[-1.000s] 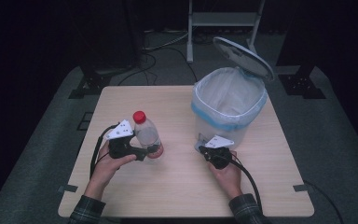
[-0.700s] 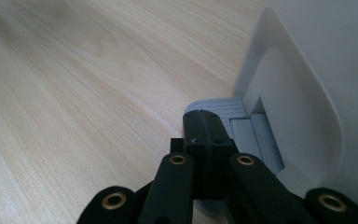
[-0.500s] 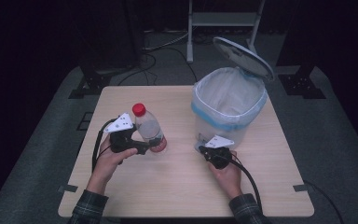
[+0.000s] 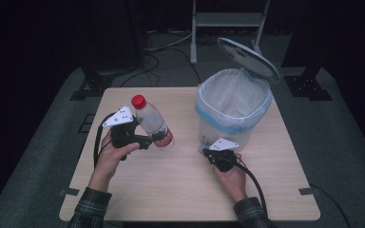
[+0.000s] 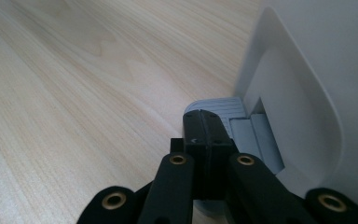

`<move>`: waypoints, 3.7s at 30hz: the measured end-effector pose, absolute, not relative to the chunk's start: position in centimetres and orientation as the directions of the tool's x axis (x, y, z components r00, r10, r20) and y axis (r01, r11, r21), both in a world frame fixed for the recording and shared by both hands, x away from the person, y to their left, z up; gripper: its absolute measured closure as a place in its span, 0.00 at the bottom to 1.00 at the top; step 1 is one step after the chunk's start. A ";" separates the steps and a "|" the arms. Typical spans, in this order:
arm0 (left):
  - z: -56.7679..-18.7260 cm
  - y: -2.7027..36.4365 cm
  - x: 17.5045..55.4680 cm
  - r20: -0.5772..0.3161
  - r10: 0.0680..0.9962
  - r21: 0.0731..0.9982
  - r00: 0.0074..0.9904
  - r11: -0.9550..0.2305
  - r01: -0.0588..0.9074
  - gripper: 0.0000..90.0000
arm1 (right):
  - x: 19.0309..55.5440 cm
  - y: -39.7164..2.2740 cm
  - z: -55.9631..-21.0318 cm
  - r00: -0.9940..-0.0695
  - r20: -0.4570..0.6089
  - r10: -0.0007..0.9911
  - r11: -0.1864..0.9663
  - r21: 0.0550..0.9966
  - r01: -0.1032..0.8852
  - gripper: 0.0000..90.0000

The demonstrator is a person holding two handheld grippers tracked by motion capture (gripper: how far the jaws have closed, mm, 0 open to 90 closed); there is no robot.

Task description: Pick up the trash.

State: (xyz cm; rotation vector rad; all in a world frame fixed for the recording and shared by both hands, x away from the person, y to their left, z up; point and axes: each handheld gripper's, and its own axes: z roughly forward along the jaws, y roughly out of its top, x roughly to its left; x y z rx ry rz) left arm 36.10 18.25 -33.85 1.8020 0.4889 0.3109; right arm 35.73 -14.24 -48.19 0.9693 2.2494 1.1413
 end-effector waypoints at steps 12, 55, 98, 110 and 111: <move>-31.9 17.5 36.8 -0.033 0.460 0.968 0.887 -0.205 0.142 0.29 | 35.7 -14.3 -48.2 -0.661 -0.066 0.747 0.417 0.821 0.389 0.99; -24.3 12.7 40.6 -0.007 0.372 0.988 0.928 -0.139 0.063 0.29 | 35.8 -14.3 -48.2 -0.662 -0.064 0.747 0.416 0.822 0.389 0.99; -23.6 5.9 45.2 -0.040 0.321 0.993 0.946 -0.094 0.074 0.29 | 35.7 -14.2 -48.2 -0.658 -0.066 0.750 0.415 0.822 0.391 0.99; -25.5 4.7 46.1 -0.059 0.322 0.990 0.945 -0.104 0.097 0.29 | 35.7 -14.2 -48.2 -0.659 -0.066 0.749 0.415 0.822 0.390 0.99; -25.7 4.6 46.1 -0.062 0.322 0.989 0.945 -0.106 0.101 0.29 | 35.7 -14.2 -48.2 -0.659 -0.067 0.749 0.416 0.822 0.389 0.99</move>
